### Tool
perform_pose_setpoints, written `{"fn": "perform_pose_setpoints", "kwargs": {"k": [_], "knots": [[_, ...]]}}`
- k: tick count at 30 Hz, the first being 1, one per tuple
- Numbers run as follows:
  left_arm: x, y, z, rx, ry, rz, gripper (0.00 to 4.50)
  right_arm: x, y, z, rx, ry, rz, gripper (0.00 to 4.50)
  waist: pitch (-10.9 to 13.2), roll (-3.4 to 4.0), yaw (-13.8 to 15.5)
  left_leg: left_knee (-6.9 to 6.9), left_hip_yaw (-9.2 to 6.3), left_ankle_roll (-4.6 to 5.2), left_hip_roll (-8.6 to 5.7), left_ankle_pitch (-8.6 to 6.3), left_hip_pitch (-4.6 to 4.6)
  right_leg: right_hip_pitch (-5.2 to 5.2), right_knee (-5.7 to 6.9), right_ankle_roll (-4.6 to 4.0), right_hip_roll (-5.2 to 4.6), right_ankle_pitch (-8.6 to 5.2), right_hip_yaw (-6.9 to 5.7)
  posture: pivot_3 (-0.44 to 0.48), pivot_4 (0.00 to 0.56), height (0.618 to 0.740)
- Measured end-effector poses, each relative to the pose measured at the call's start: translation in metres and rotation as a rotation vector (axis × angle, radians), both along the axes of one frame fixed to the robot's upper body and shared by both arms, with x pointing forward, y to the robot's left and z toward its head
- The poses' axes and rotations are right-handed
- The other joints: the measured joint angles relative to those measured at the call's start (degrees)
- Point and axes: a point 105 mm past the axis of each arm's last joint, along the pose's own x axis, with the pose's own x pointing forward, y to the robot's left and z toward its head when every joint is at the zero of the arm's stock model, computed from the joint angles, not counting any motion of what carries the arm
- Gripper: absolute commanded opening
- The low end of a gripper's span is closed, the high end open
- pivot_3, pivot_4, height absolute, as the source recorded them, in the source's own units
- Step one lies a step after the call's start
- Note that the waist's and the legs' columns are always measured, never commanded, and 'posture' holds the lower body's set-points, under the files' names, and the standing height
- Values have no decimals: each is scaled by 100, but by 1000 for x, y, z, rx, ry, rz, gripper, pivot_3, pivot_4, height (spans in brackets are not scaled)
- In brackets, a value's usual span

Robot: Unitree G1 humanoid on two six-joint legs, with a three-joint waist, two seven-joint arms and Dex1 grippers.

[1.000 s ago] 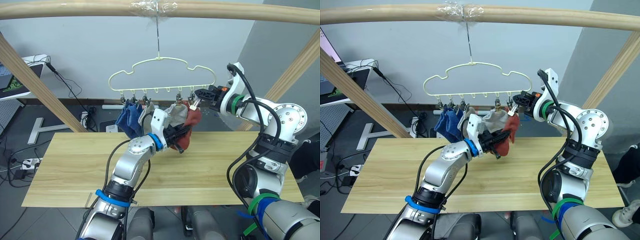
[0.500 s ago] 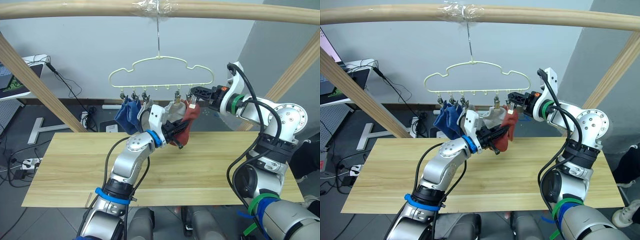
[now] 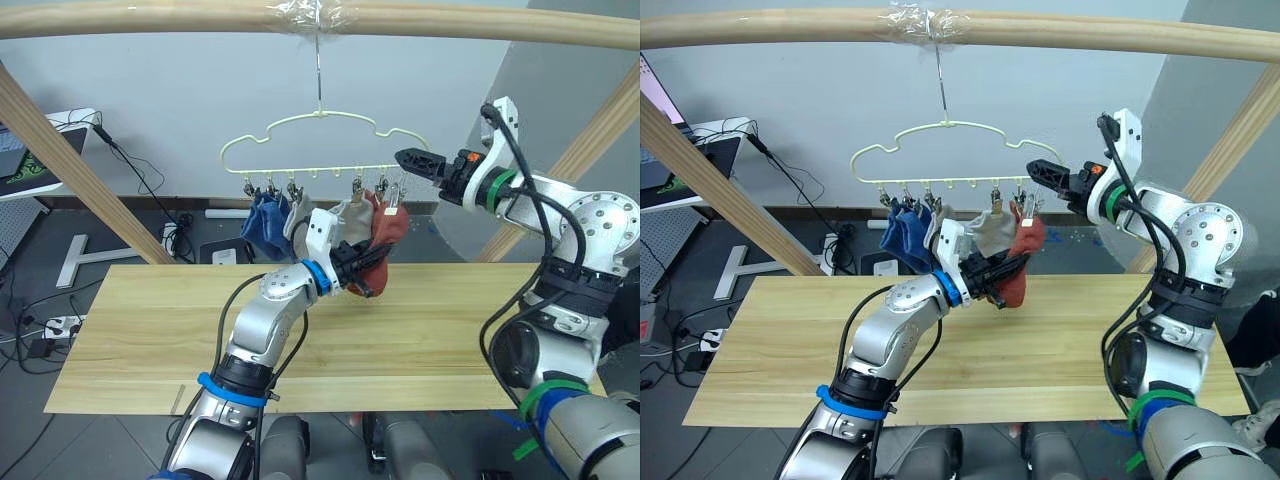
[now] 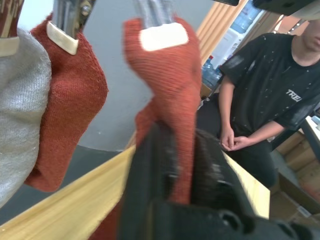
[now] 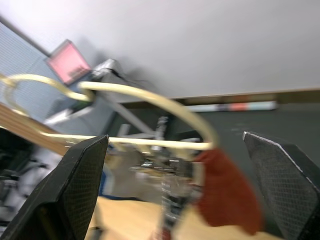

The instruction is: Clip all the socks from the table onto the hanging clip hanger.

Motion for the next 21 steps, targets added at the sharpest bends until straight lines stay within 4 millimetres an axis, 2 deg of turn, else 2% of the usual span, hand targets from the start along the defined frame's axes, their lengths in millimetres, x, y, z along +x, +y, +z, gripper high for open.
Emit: {"fn": "perform_pose_setpoints", "kwargs": {"k": [3,6,9,15,17,21], "knots": [[-2,-3,-1,-8,23,-28,2733,-1,0,-9,13,18,6,4500,0,0,-6,1,0,0,1,0,2,0,4,0,0,0,1,-45,212,740],[-5,-4,-4,-16,56,-52,3652,-1,1,-8,20,15,10,4500,0,0,-6,2,-2,-1,1,0,3,0,5,0,0,0,-1,-45,212,740],[-6,1,-13,-4,93,-44,4475,-2,-3,-13,19,21,3,4500,0,0,-5,2,-2,0,2,0,2,0,4,1,0,-1,-1,-45,212,740],[-13,24,-35,54,154,-3,4475,-7,-11,-26,-20,29,-2,4500,0,1,-8,1,-2,-1,5,0,2,-1,4,1,-1,-1,1,-40,209,740],[-17,44,-35,70,146,25,4475,-14,-19,-29,-62,10,11,4500,0,0,-3,-1,-4,-1,9,0,2,-1,2,3,-1,-2,0,-23,205,740],[-15,134,-20,155,101,239,4475,-33,-47,-45,-192,-29,34,4500,1,2,3,-2,-6,-1,10,0,4,-6,2,11,2,-8,-5,-7,202,740]]}}
